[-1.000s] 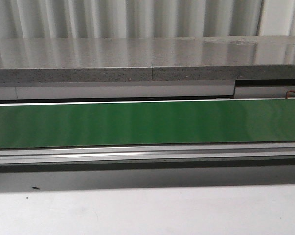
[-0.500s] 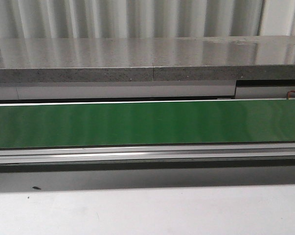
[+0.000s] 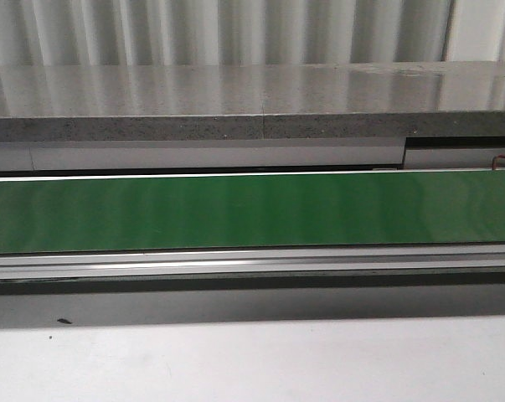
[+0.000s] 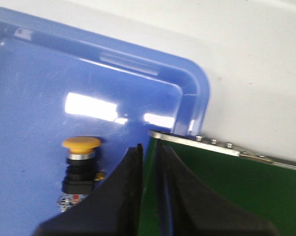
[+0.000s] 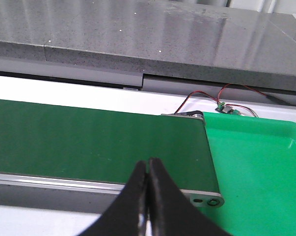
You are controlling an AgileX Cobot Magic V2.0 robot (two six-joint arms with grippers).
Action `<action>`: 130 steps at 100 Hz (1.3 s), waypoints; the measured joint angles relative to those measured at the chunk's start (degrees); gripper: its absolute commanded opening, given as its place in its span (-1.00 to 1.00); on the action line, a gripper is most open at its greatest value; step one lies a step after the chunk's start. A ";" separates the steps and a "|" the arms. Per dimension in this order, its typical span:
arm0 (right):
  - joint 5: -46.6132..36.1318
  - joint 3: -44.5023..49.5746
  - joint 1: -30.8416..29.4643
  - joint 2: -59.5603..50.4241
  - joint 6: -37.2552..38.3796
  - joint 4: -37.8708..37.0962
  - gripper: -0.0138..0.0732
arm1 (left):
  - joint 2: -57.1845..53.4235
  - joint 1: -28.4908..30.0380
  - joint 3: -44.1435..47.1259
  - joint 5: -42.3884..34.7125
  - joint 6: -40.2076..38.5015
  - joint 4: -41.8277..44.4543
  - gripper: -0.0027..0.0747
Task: Move button from right to left
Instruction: 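Lower the button into the blue tray and open the left gripper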
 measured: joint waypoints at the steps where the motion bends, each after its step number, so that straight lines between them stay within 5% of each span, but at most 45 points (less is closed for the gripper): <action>1: 0.00 0.00 0.00 0.00 0.00 0.00 -0.84 | -0.29 -0.47 0.16 -0.18 -0.10 0.00 -0.80; 12: 0.00 0.00 0.00 0.00 0.00 0.00 -0.84 | -2.53 -4.18 2.92 -2.76 -0.54 -0.70 -0.99; 68: 0.00 0.00 0.00 0.00 0.00 0.00 -0.84 | -23.22 -19.23 23.75 -17.04 1.82 -1.57 -0.98; 130: 0.00 0.00 0.00 0.00 0.00 0.00 -0.84 | -63.41 -21.88 52.66 -26.42 1.97 -2.35 -0.98</action>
